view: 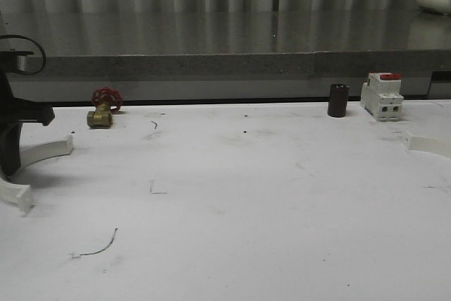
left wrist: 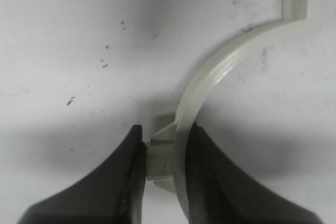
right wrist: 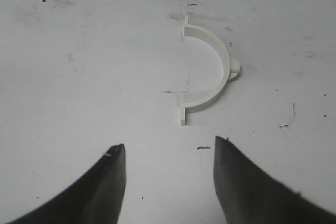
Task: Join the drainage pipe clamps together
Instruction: 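Lift the clamp half and carry it toward the table center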
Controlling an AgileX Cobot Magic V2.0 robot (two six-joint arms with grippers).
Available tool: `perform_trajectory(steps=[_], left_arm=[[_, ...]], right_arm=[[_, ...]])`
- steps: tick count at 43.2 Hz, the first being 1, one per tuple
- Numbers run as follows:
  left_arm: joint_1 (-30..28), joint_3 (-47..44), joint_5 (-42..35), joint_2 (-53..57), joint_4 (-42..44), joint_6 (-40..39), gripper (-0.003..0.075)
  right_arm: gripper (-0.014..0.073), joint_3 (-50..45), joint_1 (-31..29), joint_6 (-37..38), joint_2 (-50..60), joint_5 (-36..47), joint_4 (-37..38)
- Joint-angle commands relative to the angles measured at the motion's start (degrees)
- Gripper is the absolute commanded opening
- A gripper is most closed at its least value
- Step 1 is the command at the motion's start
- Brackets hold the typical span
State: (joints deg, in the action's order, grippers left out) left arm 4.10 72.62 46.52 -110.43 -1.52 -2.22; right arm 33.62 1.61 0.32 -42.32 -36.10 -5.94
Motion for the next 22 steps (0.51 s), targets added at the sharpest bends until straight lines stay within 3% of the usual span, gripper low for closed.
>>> perform_trajectory(steps=[1, 22], left_arm=[[1.05, 2.38, 1.31, 5.73, -0.36, -0.46, 0.0029], [16.83, 5.75, 0.80, 10.50, -2.85, -0.56, 0.0008]], right_arm=[[0.0414, 1.93, -0.46, -0.32, -0.08, 2.96, 0.16], [0.0414, 1.93, -0.46, -0.32, -0.08, 2.96, 0.16]])
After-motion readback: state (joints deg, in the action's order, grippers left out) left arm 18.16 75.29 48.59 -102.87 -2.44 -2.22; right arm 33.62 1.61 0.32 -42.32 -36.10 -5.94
